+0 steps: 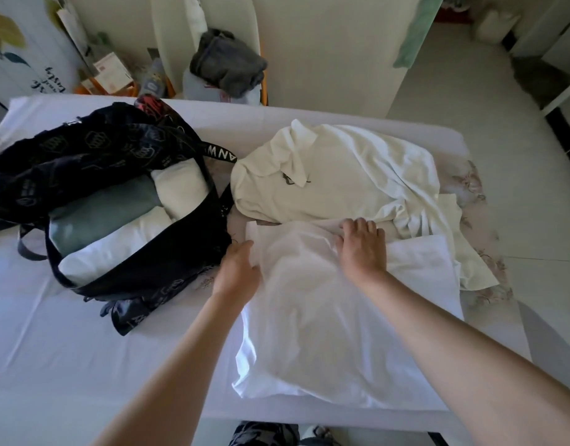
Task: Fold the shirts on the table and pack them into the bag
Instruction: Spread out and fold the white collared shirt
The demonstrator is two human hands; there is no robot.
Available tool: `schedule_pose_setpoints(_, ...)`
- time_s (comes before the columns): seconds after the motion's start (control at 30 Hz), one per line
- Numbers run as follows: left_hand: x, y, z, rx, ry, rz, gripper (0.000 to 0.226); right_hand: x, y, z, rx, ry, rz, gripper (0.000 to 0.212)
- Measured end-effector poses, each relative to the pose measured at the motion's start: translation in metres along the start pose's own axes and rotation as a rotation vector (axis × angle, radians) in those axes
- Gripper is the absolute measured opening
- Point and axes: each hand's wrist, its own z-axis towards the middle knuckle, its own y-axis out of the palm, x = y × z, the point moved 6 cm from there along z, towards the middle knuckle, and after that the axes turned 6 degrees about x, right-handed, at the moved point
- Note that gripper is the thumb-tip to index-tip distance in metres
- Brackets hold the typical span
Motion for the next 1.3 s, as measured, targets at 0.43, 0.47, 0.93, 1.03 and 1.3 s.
schedule_pose_setpoints(0.43,-0.045,0.012,-0.162,0.121,0.074,0.008,0.061,-0.087,-0.006,-0.187,-0.253,-0.198,0.473,0.043)
schedule_pose_setpoints(0.47,-0.048,0.013,-0.173,0.166,0.101,0.006,0.059,-0.088,-0.007,-0.196,-0.253,-0.160,0.474,0.047)
schedule_pose_setpoints(0.93,-0.100,0.001,-0.208,0.475,-0.528,-0.876,0.023,-0.092,-0.002,-0.269,-0.425,-0.377,0.297,0.071)
schedule_pose_setpoints(1.03,-0.108,-0.002,-0.209,0.396,-0.496,-0.453,0.029,-0.094,-0.008,-0.272,-0.419,-0.427,0.293,0.078)
schedule_pose_setpoints(1.3,-0.047,0.007,-0.195,0.385,0.257,0.083,0.061,-0.087,-0.025,-0.246,-0.291,-0.317,0.487,0.037)
